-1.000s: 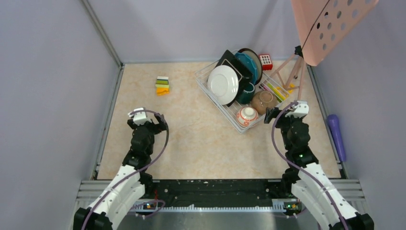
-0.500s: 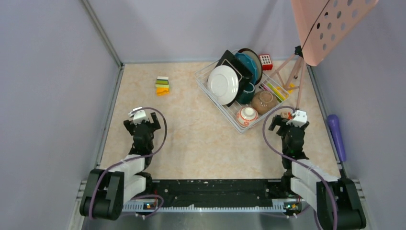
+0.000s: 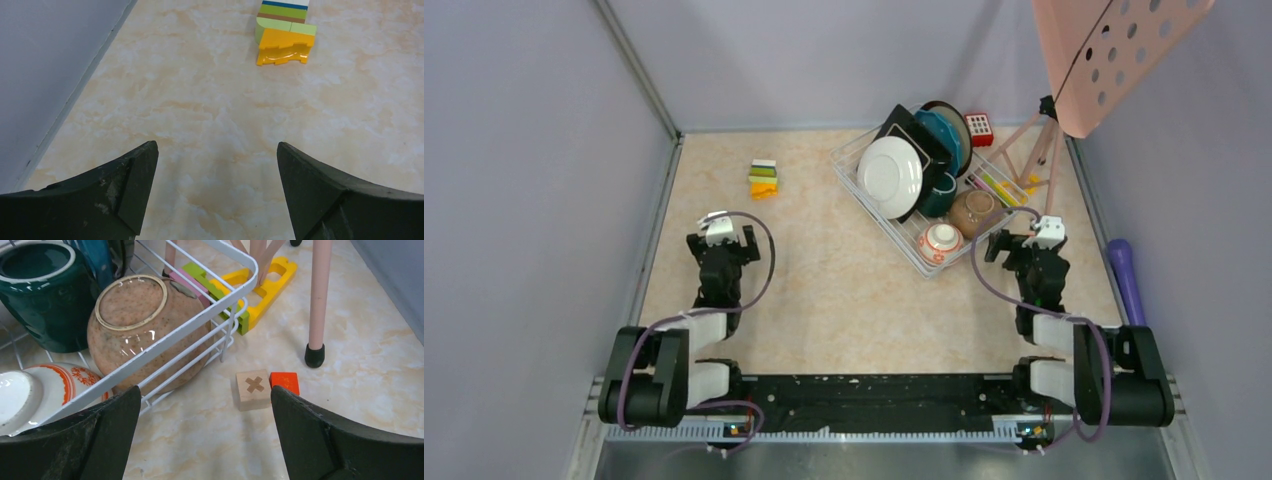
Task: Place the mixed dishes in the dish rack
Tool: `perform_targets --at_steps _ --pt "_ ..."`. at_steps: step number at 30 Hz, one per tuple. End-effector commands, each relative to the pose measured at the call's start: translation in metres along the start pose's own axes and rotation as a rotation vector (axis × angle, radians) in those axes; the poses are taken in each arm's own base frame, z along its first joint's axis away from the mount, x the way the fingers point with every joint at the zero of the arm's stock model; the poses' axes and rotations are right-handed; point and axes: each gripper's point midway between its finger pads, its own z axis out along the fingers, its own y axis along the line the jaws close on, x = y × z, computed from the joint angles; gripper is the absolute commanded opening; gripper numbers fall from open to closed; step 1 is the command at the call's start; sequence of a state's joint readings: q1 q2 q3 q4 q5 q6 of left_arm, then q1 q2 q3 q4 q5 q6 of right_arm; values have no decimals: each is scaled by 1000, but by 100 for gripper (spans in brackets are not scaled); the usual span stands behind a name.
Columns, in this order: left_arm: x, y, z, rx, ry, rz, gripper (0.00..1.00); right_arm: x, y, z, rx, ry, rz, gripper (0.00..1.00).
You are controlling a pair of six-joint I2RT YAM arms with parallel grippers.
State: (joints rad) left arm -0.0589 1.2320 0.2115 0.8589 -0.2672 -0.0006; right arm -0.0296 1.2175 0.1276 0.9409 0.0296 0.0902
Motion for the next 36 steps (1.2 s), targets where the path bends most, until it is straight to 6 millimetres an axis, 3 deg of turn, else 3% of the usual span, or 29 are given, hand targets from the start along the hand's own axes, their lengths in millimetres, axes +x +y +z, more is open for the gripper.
perform_targets --at_steps 1,3,7,13,18,22,24,26,28,30,32,36 --pt "-25 11 -6 -55 -91 -58 93 -32 6 -4 -28 -117 25 98" --pt "-25 23 -11 -115 -103 -64 92 -32 2 -6 -12 -117 13 98" --pt "-25 13 -12 -47 -98 -39 91 -36 -4 -13 14 -146 -12 98" --pt "-30 22 0 -111 -121 -28 91 -39 2 2 -20 -198 -33 96" --pt "-29 13 17 -68 -70 -21 86 -22 3 19 -31 -155 -37 94" --pt "-24 8 15 -40 -70 -69 90 -16 3 25 -26 -113 -37 94" --pt "-17 1 15 21 -123 -85 91 -14 3 29 -23 -87 -42 98" --pt "-24 -9 15 82 -219 -58 86 -15 6 29 -41 -94 -46 99" --pt "-7 -4 19 45 -102 -64 87 -14 10 29 -67 -85 -61 99" --pt "-8 -3 31 23 -49 -63 86 -14 10 29 -67 -88 -61 99" --pt "-10 3 38 14 -67 -62 98 -14 10 29 -68 -89 -61 99" --pt "-8 3 39 16 -54 -65 98 -15 10 29 -68 -90 -60 99"
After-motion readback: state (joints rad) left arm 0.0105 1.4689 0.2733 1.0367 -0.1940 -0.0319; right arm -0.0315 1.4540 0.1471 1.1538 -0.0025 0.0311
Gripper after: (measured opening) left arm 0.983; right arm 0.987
